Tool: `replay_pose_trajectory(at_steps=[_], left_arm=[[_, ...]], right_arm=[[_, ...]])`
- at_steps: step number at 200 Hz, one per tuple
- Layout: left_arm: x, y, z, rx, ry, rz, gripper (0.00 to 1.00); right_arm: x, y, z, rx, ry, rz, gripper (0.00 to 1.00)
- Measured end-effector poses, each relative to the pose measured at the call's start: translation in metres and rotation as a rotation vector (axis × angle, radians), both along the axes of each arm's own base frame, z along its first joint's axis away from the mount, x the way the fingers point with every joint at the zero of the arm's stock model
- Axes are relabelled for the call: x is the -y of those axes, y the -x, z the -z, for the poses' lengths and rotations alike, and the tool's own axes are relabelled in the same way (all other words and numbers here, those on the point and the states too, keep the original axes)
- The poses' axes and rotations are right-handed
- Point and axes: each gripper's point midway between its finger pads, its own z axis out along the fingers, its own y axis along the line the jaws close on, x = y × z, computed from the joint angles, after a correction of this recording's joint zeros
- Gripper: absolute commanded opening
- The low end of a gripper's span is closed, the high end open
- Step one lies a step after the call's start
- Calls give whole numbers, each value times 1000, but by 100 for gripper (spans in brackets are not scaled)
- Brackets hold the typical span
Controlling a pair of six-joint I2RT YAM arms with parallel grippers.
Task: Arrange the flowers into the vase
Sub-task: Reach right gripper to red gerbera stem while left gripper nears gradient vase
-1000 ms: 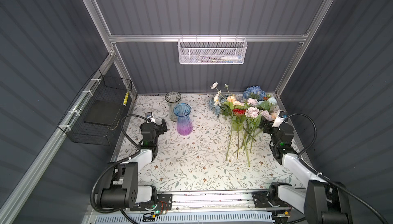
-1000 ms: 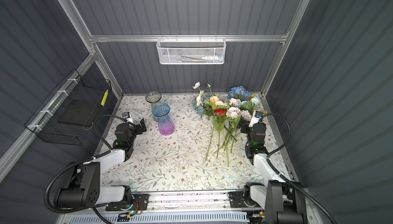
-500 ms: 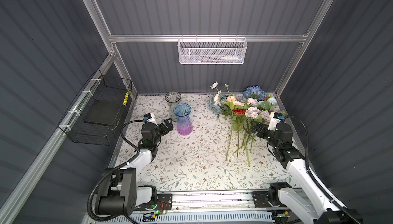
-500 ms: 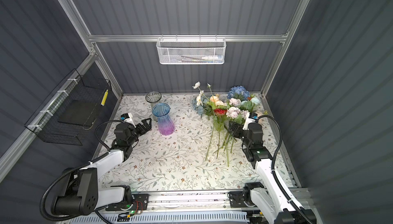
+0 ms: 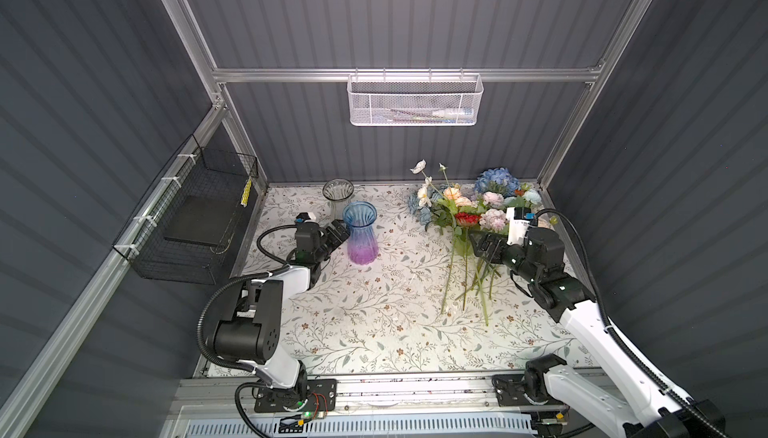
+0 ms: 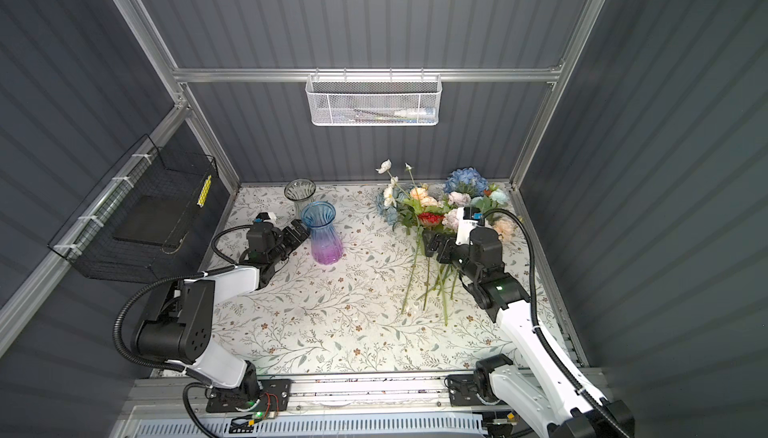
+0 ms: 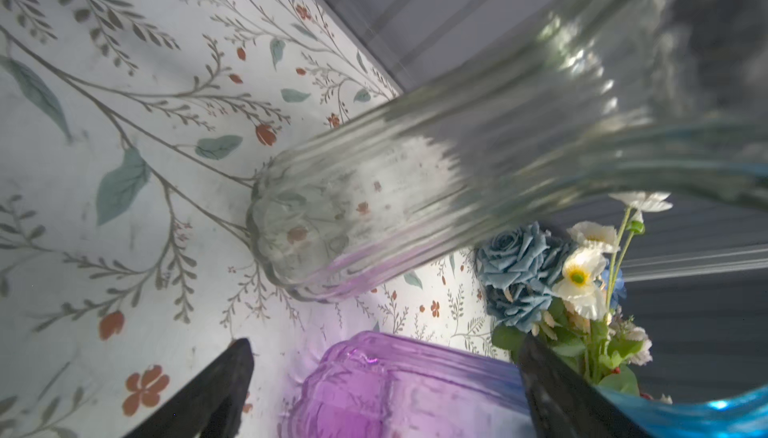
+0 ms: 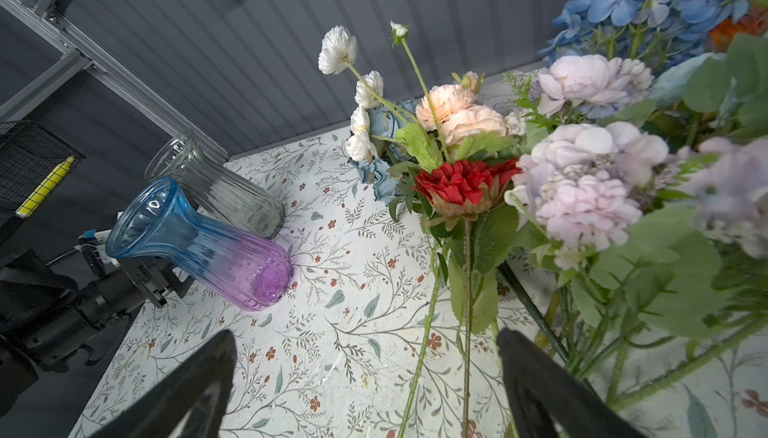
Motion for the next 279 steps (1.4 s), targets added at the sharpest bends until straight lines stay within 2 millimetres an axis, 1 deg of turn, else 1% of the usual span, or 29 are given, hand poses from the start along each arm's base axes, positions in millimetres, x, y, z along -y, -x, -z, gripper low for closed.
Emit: replay_pose_trajectory(at_steps=[48, 66, 73, 94, 115, 133, 151, 160, 181, 198, 209, 227, 241, 260, 279], left_arm=[[29, -6, 11, -10, 22, 67, 100], [39, -7, 14, -9, 41, 93, 99], [44, -7, 14, -7, 47, 105, 99], [63, -3, 14, -7, 59, 150, 99], [88, 6, 12, -4, 71, 205, 99], [112, 14, 12, -4, 78, 259, 99], [124, 20, 12, -9, 84, 287, 99], [129, 23, 12, -10, 85, 298, 99], [126, 24, 10, -11, 73, 283, 100], [119, 26, 1, 3, 52, 256, 99], [114, 28, -7, 23, 42, 240, 99], [106, 30, -23, 62, 23, 216, 99], [103, 30, -30, 83, 10, 205, 99], [99, 32, -34, 95, -6, 199, 99], [97, 34, -32, 90, -22, 198, 99]], right_arm=[[8, 7, -16, 70, 33, 19, 99], [11, 8, -15, 73, 73, 20, 96], [11, 8, -11, 60, 89, 15, 93], [7, 5, 0, 9, 112, -10, 78], [4, 0, 15, -59, 114, -20, 65], [1, -4, 29, -114, 115, -24, 56], [0, -5, 43, -170, 111, -23, 44], [-1, -6, 49, -195, 103, -20, 40], [-3, -5, 60, -235, 85, -25, 37], [-5, -2, 74, -273, 73, -29, 36], [-6, 0, 88, -311, 66, -31, 34], [-9, 2, 117, -392, 68, -36, 33], [-11, 5, 136, -450, 73, -39, 33], [-14, 6, 153, -496, 80, -41, 32], [-17, 5, 162, -518, 80, -40, 31]])
